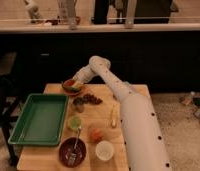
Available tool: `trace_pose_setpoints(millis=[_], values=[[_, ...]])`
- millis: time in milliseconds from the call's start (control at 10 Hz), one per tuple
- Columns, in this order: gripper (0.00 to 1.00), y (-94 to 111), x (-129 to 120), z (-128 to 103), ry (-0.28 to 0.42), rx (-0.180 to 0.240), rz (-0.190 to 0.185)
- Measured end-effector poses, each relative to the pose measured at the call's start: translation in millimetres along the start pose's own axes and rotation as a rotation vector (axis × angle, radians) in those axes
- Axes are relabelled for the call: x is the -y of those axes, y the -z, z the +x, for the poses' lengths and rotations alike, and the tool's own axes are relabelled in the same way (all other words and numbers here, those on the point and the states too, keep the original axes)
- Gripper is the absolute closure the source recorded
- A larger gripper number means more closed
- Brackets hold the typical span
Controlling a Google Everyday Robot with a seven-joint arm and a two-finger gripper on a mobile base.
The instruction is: Place pepper in tray
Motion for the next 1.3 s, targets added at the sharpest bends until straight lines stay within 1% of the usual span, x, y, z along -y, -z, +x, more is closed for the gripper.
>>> trace_pose_setpoints(millis=[100, 400, 900, 1300], values=[[0.47, -6.4, -1.3, 0.0, 0.0, -0.004, -0.017], [0.47, -15.7, -4.3, 4.5, -0.003, -0.02, -0.047], [0.47, -24.1, -7.8, 9.2, 0.01, -0.057, -0.068], [0.47, -30.9, -4.8, 12.0, 0.014, -0.072, -0.078]])
